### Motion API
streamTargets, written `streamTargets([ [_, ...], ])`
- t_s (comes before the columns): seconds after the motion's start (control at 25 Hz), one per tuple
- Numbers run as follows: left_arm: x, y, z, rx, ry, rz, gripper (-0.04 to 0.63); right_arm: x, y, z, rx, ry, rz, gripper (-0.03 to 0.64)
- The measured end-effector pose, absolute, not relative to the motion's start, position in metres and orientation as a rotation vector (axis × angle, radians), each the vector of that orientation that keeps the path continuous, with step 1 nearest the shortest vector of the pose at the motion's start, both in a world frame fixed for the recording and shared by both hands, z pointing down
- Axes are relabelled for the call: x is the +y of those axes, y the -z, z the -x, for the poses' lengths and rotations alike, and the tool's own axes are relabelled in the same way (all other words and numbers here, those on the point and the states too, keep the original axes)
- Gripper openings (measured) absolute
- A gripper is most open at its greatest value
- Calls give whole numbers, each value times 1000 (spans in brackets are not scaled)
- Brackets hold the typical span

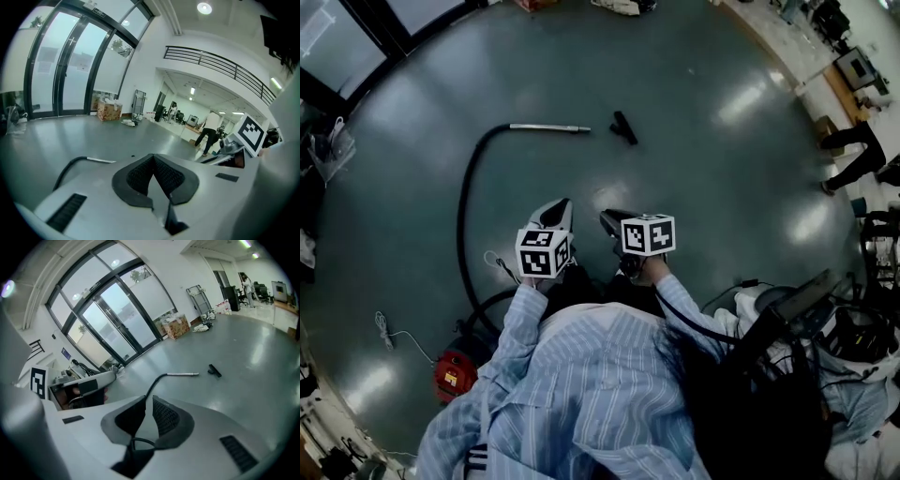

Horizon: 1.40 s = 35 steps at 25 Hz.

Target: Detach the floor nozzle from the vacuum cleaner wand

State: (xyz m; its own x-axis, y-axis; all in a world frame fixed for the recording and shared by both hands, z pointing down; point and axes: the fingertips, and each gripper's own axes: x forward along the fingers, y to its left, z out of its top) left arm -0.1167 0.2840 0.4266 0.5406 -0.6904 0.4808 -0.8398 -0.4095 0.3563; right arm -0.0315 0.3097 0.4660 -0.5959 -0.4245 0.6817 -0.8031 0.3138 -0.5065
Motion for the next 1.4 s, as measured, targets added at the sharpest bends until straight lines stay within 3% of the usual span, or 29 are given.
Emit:
streamTargets([
  [0.56,341,-416,16,-1292,-295,-2125,6,350,-464,-80,-2179,-1214,-1026,52],
  [1.4,349,-406,-25,-1351,-303,-2122,6,346,-453,-111,-2267,-1134,-921,52],
])
